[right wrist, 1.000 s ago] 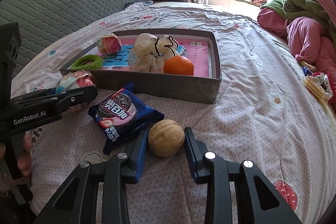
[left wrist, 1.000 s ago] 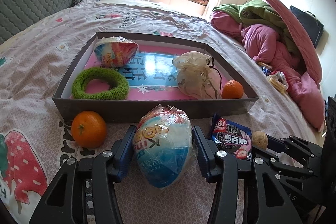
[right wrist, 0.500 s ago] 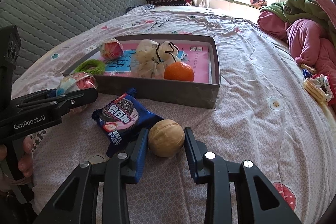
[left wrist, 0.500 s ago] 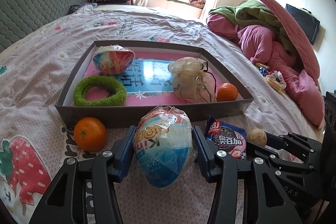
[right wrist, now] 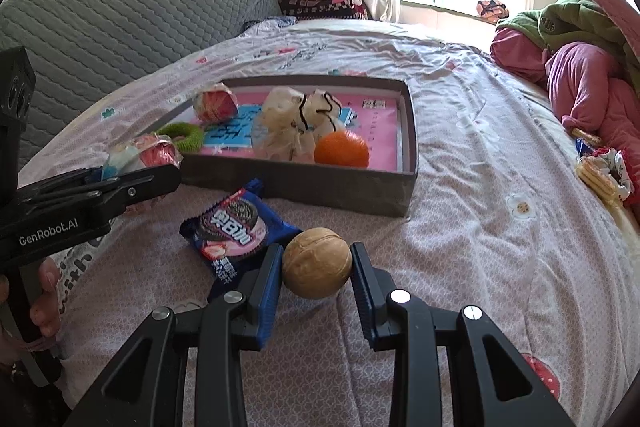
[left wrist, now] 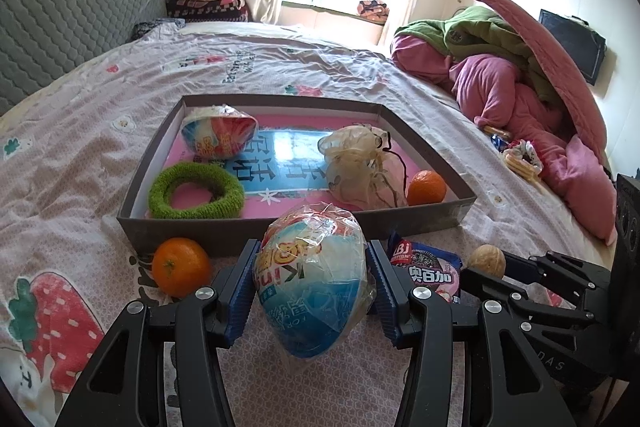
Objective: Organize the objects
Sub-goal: 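Grasp the blue-and-white wrapped egg with the left gripper while the right gripper grasps the beige ball, then carry the wrapped egg with the left gripper while the right gripper carries the beige ball to the tray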
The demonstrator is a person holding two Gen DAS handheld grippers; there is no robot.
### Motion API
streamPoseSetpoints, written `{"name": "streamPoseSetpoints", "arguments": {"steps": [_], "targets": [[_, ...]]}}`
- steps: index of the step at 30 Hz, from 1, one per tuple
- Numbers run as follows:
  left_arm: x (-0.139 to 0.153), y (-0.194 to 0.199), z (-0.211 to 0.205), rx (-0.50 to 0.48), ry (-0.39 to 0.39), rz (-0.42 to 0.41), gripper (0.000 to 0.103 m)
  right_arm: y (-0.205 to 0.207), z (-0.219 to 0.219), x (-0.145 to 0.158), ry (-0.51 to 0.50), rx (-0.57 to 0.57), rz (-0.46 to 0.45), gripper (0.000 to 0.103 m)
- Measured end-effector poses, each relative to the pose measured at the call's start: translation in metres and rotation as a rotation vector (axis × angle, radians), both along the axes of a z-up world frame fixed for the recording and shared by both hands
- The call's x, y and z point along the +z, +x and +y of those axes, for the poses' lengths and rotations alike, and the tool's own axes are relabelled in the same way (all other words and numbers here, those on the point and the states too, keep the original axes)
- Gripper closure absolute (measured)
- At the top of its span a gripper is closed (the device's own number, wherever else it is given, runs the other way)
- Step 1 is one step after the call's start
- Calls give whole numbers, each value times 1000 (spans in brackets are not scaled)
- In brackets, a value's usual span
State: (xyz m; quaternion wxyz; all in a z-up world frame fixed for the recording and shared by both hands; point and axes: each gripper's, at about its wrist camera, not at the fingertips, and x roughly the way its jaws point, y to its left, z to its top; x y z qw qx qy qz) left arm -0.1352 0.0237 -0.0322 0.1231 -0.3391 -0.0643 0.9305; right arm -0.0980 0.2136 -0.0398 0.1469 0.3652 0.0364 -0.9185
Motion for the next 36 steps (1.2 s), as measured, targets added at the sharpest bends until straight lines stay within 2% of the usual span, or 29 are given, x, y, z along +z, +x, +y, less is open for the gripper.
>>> {"name": "streamPoseSetpoints", "arguments": {"steps": [15,36], "targets": [[12,3,-8,21,4,36,49,10,-15,14,52,36,94,69],[16,3,-10,31,-6,48,49,1,-25,30,7,63,143,69]]}}
